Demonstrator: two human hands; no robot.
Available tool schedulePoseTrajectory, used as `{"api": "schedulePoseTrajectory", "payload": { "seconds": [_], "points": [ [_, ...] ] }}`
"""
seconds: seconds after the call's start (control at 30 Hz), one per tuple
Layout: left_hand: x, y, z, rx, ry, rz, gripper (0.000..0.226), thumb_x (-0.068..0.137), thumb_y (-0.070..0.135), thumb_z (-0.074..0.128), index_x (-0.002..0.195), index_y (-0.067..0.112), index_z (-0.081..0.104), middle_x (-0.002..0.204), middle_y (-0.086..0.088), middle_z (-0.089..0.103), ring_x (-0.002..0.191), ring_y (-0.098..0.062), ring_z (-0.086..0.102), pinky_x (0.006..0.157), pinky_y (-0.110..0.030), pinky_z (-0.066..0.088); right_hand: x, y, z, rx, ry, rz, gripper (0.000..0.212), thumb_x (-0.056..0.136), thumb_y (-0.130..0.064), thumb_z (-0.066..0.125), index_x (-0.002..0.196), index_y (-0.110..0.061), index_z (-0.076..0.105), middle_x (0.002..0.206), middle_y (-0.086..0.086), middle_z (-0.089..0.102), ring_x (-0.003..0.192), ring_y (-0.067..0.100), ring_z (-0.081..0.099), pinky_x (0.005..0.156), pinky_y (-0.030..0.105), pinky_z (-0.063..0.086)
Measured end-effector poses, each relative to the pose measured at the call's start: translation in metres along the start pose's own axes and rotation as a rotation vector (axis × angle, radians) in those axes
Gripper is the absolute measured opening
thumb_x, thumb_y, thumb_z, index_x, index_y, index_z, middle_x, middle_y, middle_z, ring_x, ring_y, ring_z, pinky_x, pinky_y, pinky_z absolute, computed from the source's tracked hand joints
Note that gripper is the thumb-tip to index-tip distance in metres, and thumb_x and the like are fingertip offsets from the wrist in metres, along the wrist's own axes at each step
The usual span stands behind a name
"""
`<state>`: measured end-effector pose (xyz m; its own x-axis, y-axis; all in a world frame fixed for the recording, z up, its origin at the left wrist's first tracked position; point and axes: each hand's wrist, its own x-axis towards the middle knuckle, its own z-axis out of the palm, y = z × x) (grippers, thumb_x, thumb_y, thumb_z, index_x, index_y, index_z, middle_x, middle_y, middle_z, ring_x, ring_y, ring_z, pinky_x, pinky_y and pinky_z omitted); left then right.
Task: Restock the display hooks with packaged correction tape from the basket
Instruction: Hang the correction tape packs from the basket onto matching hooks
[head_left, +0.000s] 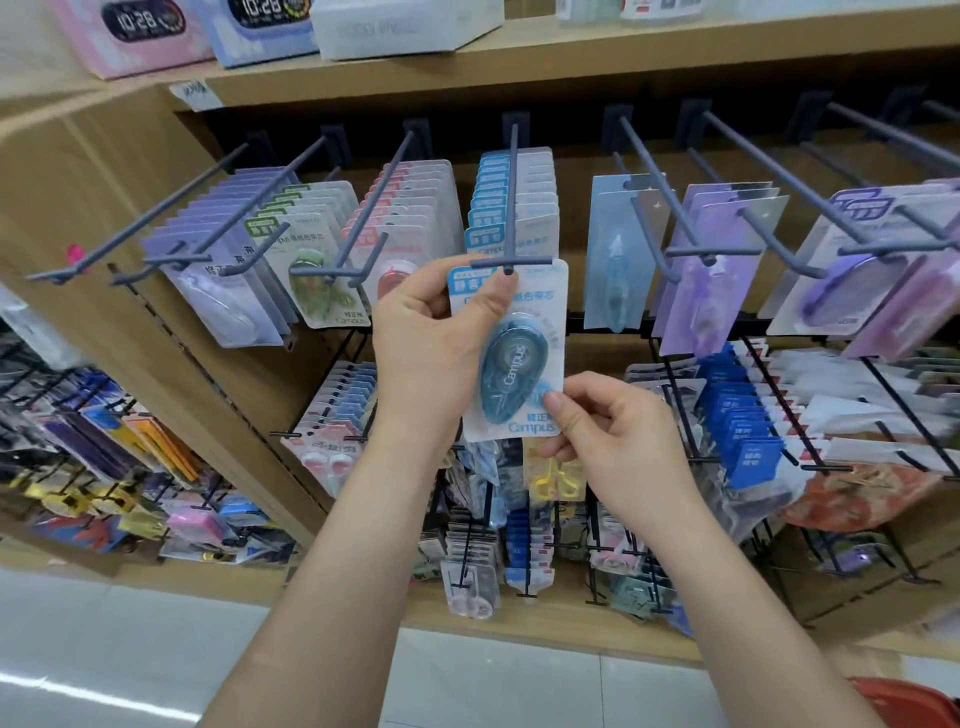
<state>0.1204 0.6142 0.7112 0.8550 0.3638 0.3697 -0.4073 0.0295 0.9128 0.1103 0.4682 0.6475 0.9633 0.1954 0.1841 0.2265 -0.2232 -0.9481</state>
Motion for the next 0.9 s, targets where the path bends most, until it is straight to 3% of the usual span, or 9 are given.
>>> {"api": "schedulePoseTrajectory", "payload": {
  "seconds": [0.13,0.23,0.3,0.37,0.43,0.6,0.67,0.73,0.9],
  "points": [
    [0.004,0.0,-0.001,-0.062,-0.044,-0.095,0.01,0.089,0.0,0.065,0.094,0.008,0.069,0.081,0.003,0.075,0.079,-0.011,0.07,0.069,-0.026,0.056,-0.001,0.001,0.001,-0.008,0.007,0.017,0.012,0.097,-0.018,0.061,0.09,-0.013,0.069,0.076,0.009,0.071,0.062,0.01,0.071,0.067,0.041,0.061],
    [0.006,-0.001,-0.004,-0.086,-0.063,-0.147,0.01,0.087,0.012,0.067,0.096,0.013,0.07,0.092,-0.004,0.074,0.092,-0.022,0.068,0.085,-0.042,0.057,0.0,0.0,0.002,-0.023,0.022,0.017,0.012,0.097,-0.017,0.061,0.088,-0.014,0.068,0.073,0.007,0.071,0.06,0.008,0.07,0.066,0.038,0.06],
    [0.002,-0.003,-0.008,0.096,-0.028,-0.039,0.016,0.087,0.019,0.069,0.102,0.023,0.066,0.1,-0.006,0.07,0.095,-0.017,0.065,0.086,-0.041,0.055,0.001,-0.001,0.002,-0.024,0.041,0.016,0.012,0.097,-0.017,0.062,0.086,-0.015,0.068,0.071,0.006,0.07,0.06,0.008,0.07,0.066,0.039,0.06],
    [-0.01,-0.006,-0.013,0.386,0.091,0.173,0.026,0.086,0.022,0.074,0.104,0.029,0.056,0.1,-0.001,0.061,0.088,-0.009,0.058,0.076,-0.029,0.052,0.003,0.0,0.003,-0.025,0.046,0.019,0.013,0.097,-0.018,0.062,0.085,-0.016,0.067,0.069,0.006,0.07,0.06,0.008,0.07,0.067,0.042,0.06],
    [-0.024,-0.012,-0.019,0.622,0.12,0.343,0.031,0.083,0.028,0.076,0.105,0.028,0.054,0.097,0.002,0.053,0.081,-0.01,0.052,0.069,-0.028,0.048,0.006,0.001,0.003,-0.027,0.039,0.015,0.014,0.097,-0.019,0.061,0.084,-0.018,0.067,0.067,0.003,0.07,0.061,0.008,0.071,0.069,0.044,0.06],
    [-0.029,-0.03,-0.014,0.936,-0.011,0.334,0.051,0.079,0.043,0.07,0.123,0.02,0.06,0.101,0.006,0.06,0.081,-0.004,0.055,0.071,-0.035,0.054,0.014,0.006,0.002,-0.035,0.006,-0.022,0.013,0.099,-0.018,0.058,0.088,-0.021,0.066,0.07,0.0,0.069,0.066,0.008,0.071,0.071,0.049,0.059],
    [-0.024,-0.032,-0.01,1.004,-0.007,0.392,0.056,0.078,0.048,0.062,0.126,0.018,0.061,0.101,0.0,0.065,0.081,-0.017,0.063,0.067,-0.039,0.057,0.02,0.008,-0.001,-0.028,0.009,-0.031,0.015,0.098,-0.018,0.058,0.089,-0.025,0.067,0.07,0.0,0.07,0.067,0.01,0.071,0.073,0.048,0.059],
    [-0.018,-0.036,-0.007,1.055,-0.005,0.426,0.058,0.079,0.049,0.059,0.125,0.016,0.063,0.097,-0.005,0.066,0.076,-0.026,0.066,0.062,-0.041,0.058,0.026,0.01,-0.005,-0.03,0.004,-0.031,0.018,0.098,-0.02,0.059,0.086,-0.032,0.067,0.07,-0.002,0.07,0.068,0.009,0.071,0.073,0.047,0.059],
    [0.005,-0.045,0.002,1.203,0.064,0.483,0.045,0.077,0.041,0.063,0.109,0.009,0.072,0.084,-0.007,0.066,0.07,-0.025,0.065,0.059,-0.037,0.056,0.033,0.02,-0.019,-0.045,-0.015,0.031,0.026,0.096,-0.016,0.059,0.085,-0.037,0.068,0.078,-0.008,0.072,0.075,0.012,0.07,0.078,0.045,0.058]
  ]
}}
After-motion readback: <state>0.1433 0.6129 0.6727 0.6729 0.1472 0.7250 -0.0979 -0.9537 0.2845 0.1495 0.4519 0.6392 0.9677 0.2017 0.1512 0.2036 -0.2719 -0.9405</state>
